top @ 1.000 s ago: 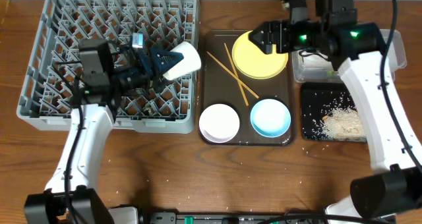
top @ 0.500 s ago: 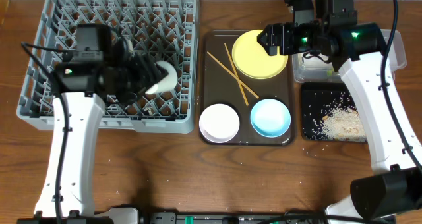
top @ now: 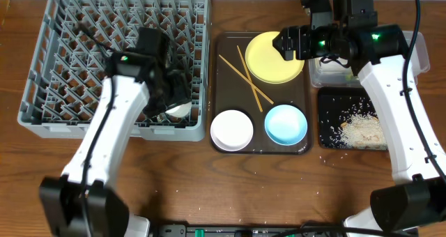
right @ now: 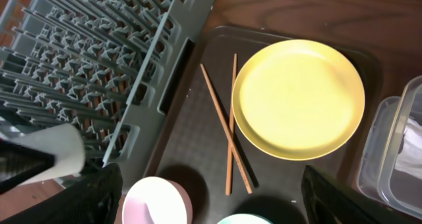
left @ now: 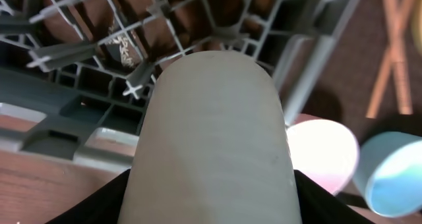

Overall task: Sort waste into correct bins and load items into the dishwasher
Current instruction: 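Lower the white cup into the dish rack with the left gripper and release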

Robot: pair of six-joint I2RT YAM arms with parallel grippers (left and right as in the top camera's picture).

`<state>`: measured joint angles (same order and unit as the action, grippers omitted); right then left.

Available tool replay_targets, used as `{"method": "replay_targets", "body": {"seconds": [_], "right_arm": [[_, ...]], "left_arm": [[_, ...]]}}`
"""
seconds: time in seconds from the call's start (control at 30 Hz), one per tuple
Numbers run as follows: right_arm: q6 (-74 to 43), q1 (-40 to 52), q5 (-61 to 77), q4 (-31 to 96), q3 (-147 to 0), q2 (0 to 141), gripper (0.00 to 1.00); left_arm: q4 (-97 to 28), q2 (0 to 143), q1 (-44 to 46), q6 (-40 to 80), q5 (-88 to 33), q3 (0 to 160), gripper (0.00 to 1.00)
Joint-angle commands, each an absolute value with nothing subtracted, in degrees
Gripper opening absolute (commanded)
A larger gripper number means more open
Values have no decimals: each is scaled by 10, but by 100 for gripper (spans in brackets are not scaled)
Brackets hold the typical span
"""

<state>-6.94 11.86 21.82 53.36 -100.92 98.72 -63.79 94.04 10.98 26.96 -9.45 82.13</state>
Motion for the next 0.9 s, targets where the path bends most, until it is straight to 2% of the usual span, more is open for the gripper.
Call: {"method": "replay_targets", "body": {"seconds": [0.0,0.1,0.17,0.27,0.33,0.37,0.53,0.87], "right_arm": [[-61,121,214,539,-1011,982,85],[-61,121,214,540,-1011,982,85],[-61,121,214,540,-1011,982,84],[-61,121,214,540,-1011,982,84],[-62,121,214,540,-1011,982,85],[-62,121,214,541,-1011,982,85],[-64,132,212,540,-1011,985,85],[-69,168,149,540,-1011,1008,84]], "left_arm": [[-639,968,120,267,-76,818,25],[-639,996,126,267,-77,818,25],[-639,1012,130,267,-77,818,30],[-639,1031,132,268,-77,818,60],[-639,1038,132,268,-77,818,74],[-638,1039,132,268,-76,817,77],[-636,1038,132,268,-76,819,82],[-684,994,132,265,-76,907,83]]}}
